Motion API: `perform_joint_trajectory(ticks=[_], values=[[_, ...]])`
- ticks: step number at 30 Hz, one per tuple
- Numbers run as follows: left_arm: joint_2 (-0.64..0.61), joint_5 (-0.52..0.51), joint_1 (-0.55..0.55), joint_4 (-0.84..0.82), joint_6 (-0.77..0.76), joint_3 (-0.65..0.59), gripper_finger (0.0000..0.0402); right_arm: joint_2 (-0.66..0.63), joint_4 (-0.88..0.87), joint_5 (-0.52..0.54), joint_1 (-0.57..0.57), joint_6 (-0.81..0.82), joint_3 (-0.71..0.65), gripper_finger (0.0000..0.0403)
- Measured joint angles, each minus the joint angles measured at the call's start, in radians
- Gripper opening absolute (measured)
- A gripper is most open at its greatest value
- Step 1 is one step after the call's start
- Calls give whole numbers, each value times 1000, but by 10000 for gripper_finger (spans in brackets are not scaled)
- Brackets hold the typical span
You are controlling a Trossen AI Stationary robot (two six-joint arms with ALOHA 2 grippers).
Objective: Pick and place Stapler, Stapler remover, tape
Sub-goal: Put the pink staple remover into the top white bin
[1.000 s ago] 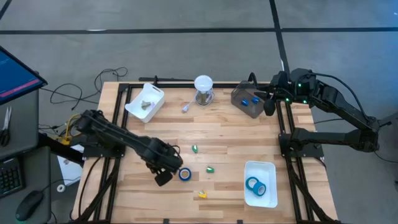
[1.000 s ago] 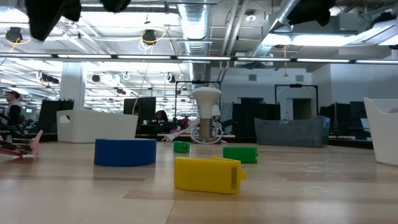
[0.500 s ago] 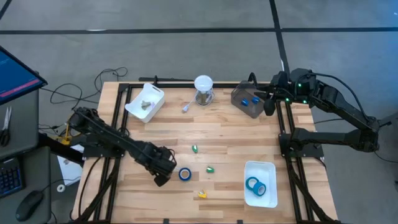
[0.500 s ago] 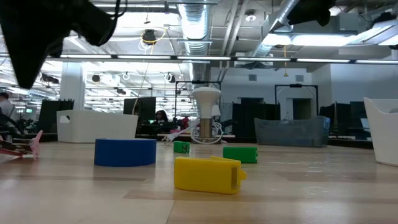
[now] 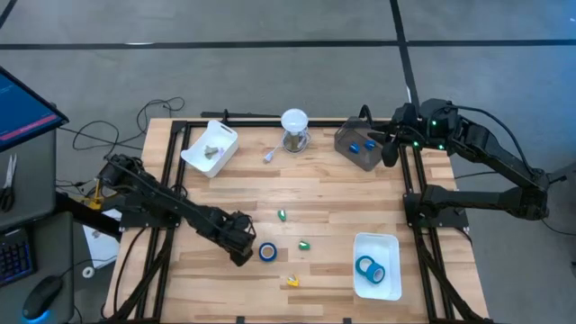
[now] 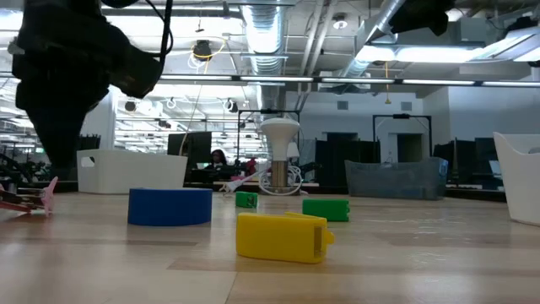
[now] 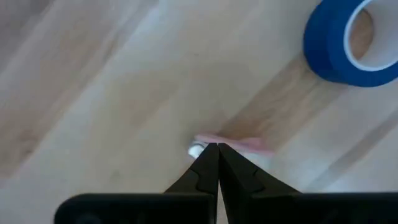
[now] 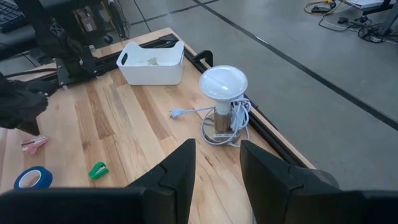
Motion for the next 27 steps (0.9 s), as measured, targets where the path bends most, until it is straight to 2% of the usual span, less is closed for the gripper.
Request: perform_joint_trajectory(ticks=[4, 8, 13, 18, 23, 27], values=[[0, 32, 4, -14, -2, 0, 11, 0, 6, 0, 0, 0, 0, 118], [0, 35, 4, -27, -4, 1, 37, 0, 9, 0, 0, 0, 0, 118], [0, 42, 4, -25, -6, 1, 90, 0, 26, -3, 0, 0, 0, 118], [0, 95, 3, -14, -6, -26, 150, 0, 37, -3, 0, 0, 0, 118], [0, 138, 2, 79, -13, -81, 194, 0, 48, -3, 1, 0, 0, 118], [0, 87, 9, 157, -46, -99, 202, 0, 59, -3, 1, 0, 0, 118]])
